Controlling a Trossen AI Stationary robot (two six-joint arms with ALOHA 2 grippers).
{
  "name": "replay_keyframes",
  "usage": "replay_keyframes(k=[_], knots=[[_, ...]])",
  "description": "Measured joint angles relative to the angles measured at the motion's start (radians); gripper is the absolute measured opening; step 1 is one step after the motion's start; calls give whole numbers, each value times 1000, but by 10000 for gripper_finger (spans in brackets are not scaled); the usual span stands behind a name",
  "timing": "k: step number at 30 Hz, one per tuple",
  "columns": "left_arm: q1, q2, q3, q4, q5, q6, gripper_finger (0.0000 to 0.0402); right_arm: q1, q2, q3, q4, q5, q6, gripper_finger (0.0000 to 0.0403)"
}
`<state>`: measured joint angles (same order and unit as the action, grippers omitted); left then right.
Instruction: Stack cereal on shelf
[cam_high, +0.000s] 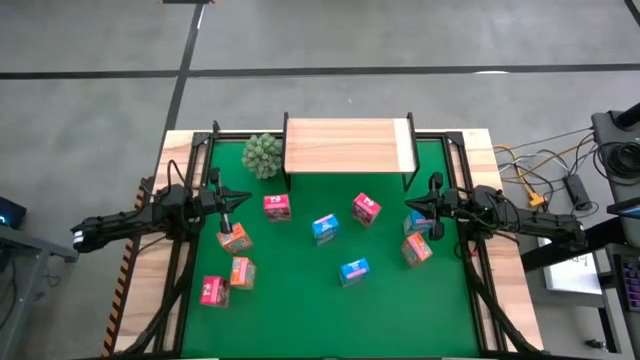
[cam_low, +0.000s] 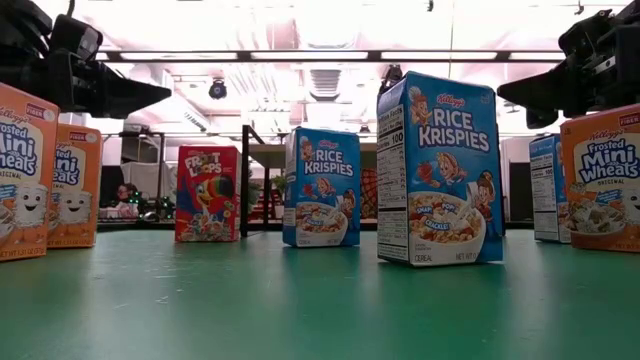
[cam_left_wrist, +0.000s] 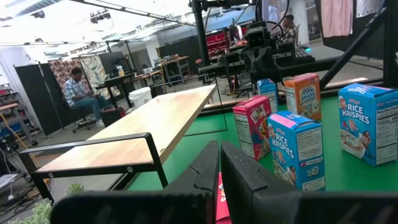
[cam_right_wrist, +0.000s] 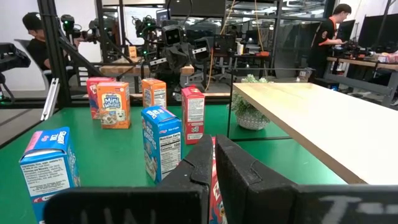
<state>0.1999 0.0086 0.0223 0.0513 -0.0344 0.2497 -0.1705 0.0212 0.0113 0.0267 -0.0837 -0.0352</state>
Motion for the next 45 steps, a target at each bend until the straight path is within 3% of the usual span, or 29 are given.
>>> replay_keyframes(k=[17, 24, 27, 31, 36, 40, 45], knots=[[0, 0, 0, 0, 0, 0, 0, 0, 0, 0, 0, 0, -2, 9], [0, 0, 0, 0, 0, 0, 0, 0, 0, 0, -1, 16, -453, 9], [0, 0, 0, 0, 0, 0, 0, 0, 0, 0, -1, 17, -564, 9], [0, 0, 0, 5, 0, 40, 0, 0, 0, 0, 0, 17, -590, 9], [0, 0, 0, 6, 0, 47, 0, 0, 0, 0, 17, 17, -893, 9], [0, 0, 0, 17, -5, 39, 0, 0, 2, 0, 10, 19, -927, 9], [0, 0, 0, 19, -7, 19, 0, 0, 2, 0, 7, 19, -823, 9]])
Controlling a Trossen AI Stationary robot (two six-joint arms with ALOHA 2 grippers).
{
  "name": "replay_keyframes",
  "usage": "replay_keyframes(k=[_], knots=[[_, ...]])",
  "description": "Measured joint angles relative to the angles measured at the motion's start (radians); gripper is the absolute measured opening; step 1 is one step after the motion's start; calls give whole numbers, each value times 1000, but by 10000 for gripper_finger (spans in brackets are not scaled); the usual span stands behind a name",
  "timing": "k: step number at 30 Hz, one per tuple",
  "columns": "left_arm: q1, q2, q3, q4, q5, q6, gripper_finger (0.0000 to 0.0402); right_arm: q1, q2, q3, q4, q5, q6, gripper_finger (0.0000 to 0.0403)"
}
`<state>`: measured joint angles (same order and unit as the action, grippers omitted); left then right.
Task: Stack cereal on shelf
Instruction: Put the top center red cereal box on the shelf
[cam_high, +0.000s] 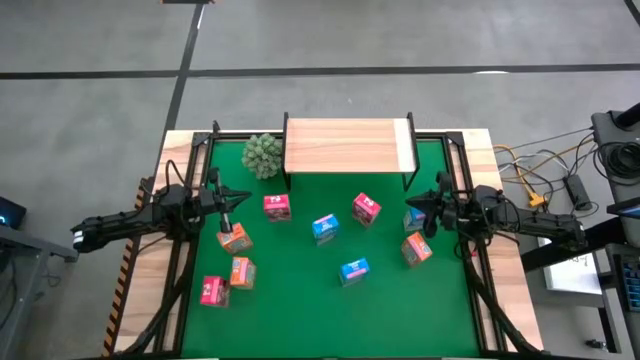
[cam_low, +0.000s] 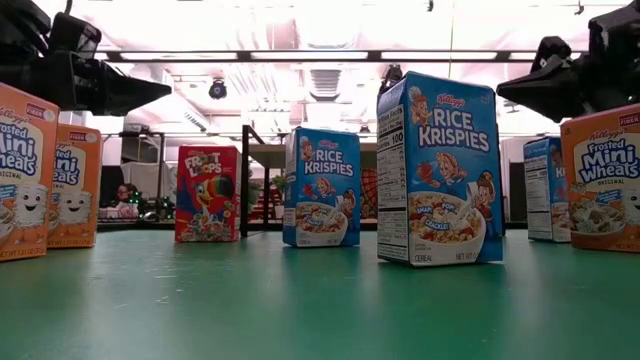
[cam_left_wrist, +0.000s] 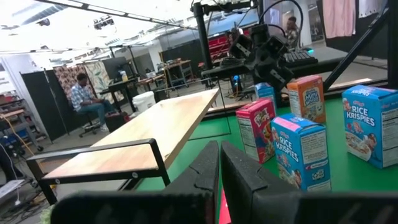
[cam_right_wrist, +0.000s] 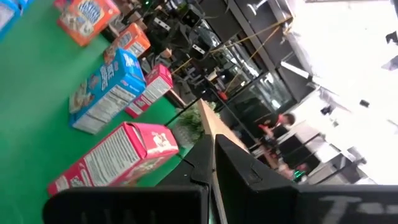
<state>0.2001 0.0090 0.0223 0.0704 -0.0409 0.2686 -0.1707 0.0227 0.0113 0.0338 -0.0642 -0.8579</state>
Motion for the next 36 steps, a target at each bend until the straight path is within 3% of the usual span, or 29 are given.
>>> replay_keyframes(k=[5, 10, 14, 20, 23, 26, 29, 36], knots=[[0, 0, 0, 4, 0, -153, 0, 0, 0, 0, 0, 1, 133, 9], [0, 0, 0, 52, 0, -518, 0, 0, 0, 0, 0, 15, -18, 9], [0, 0, 0, 131, -1, -683, 0, 0, 0, 0, 0, 15, 16, 9], [0, 0, 0, 243, -1, -695, 0, 0, 0, 0, 9, 13, 126, 9], [0, 0, 0, 269, -28, -653, 0, 0, 0, 0, 17, 4, 276, 9], [0, 4, 0, 328, -54, -667, 0, 0, 0, 0, 132, 39, 422, 9], [-6, 27, 0, 427, -17, -678, 0, 0, 0, 0, 274, 77, 564, 9], [-40, 144, 0, 695, 32, -675, 0, 0, 0, 0, 526, 74, 666, 9]])
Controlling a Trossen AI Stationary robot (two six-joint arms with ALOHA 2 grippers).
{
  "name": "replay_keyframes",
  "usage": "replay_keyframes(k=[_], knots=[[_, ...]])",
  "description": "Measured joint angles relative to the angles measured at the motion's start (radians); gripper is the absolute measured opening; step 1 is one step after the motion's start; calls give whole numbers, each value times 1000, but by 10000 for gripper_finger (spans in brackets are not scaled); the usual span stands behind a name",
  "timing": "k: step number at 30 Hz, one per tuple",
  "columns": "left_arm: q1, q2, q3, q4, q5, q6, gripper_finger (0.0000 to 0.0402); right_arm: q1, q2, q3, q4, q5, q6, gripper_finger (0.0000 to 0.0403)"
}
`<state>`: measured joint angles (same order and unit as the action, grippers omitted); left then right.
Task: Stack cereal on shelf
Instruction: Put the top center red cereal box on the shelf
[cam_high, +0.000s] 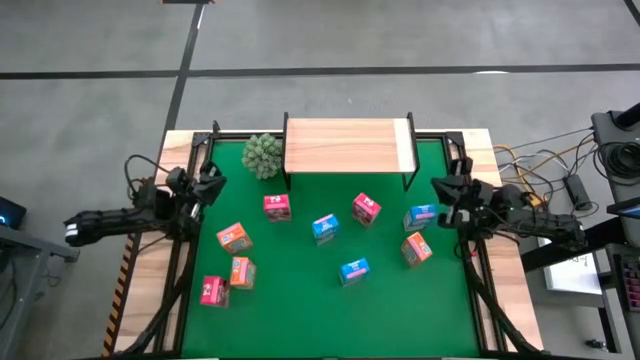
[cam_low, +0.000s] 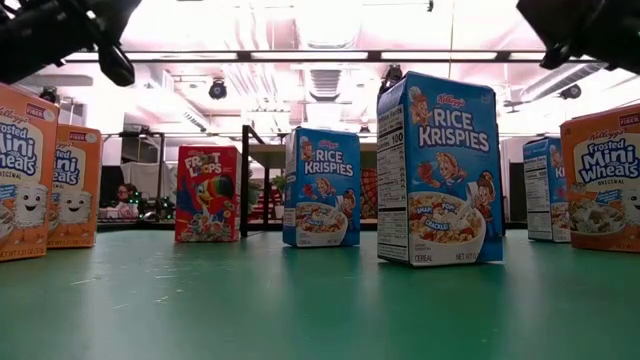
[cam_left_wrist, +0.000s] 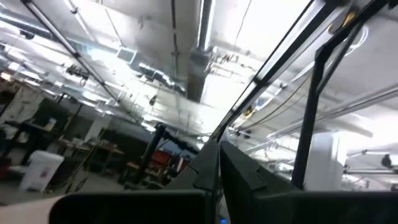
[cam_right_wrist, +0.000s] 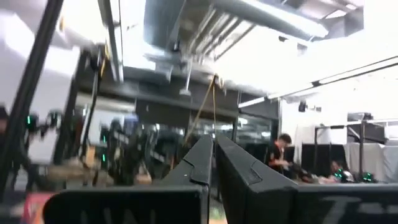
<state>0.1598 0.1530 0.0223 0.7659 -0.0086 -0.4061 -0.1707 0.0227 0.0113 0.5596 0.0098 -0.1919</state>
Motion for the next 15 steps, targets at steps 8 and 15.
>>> replay_keyframes(k=[8, 15], knots=[[-30, 220, 96, 70, -5, -12, 0, 0, 0, 0, 31, 2, -58, 9], [-41, 437, 334, -123, 72, 4, 0, 0, 0, 0, 130, 20, -114, 9]])
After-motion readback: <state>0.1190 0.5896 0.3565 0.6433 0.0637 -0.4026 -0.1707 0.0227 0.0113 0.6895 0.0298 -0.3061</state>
